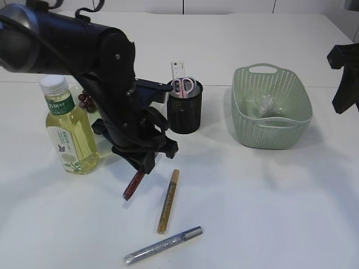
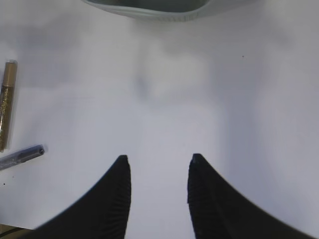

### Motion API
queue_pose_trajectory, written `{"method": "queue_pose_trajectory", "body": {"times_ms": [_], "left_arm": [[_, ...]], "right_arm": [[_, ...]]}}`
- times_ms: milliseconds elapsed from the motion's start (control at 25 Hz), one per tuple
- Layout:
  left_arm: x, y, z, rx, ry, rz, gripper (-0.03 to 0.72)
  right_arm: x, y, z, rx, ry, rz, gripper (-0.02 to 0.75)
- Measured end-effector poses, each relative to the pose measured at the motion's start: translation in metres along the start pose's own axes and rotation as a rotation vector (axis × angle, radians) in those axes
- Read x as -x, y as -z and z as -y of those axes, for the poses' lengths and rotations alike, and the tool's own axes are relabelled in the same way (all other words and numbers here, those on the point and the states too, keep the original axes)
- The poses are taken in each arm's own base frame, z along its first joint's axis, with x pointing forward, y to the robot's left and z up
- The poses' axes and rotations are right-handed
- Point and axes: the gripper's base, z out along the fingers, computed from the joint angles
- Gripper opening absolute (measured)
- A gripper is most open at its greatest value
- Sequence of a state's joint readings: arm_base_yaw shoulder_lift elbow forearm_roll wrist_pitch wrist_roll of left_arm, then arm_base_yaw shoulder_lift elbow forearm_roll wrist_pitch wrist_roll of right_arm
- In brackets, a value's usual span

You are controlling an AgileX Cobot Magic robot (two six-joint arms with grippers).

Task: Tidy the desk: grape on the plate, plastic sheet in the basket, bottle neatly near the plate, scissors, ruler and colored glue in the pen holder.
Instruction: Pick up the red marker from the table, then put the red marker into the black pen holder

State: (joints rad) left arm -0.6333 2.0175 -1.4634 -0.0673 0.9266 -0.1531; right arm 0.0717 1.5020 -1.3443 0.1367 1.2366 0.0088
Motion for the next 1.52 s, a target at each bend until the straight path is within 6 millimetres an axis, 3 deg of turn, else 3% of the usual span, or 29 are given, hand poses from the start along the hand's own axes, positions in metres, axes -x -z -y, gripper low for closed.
{"method": "queue_pose_trajectory", "body": {"times_ms": [280,560,800,1080,1520], "left_arm": [[-0.024,0.024,-0.005,-0.041,0.016,0.266,0.103],[-0.037,0.032,-0.009,-0.059,-0.003,0.495,0.104],[-0.027,0.034,-0.008,-0.083,-0.047,0.745,0.106],[-0.008,0.055,-0.002,-0.151,-0.081,1.113,0.108],[0.016,0.027,-0.016,-0.169,-0.061,1.339,0.111]], "right_arm": [[0.0,0.0,0.0,0.0,0.009,0.0,0.312],[0.0,0.0,0.0,0.0,0.02,0.0,0.312],[0.0,0.0,0.0,0.0,0.03,0.0,0.312],[0.0,0.0,0.0,0.0,0.037,0.0,0.312],[0.0,0.0,0.0,0.0,0.041,0.0,0.302]]}}
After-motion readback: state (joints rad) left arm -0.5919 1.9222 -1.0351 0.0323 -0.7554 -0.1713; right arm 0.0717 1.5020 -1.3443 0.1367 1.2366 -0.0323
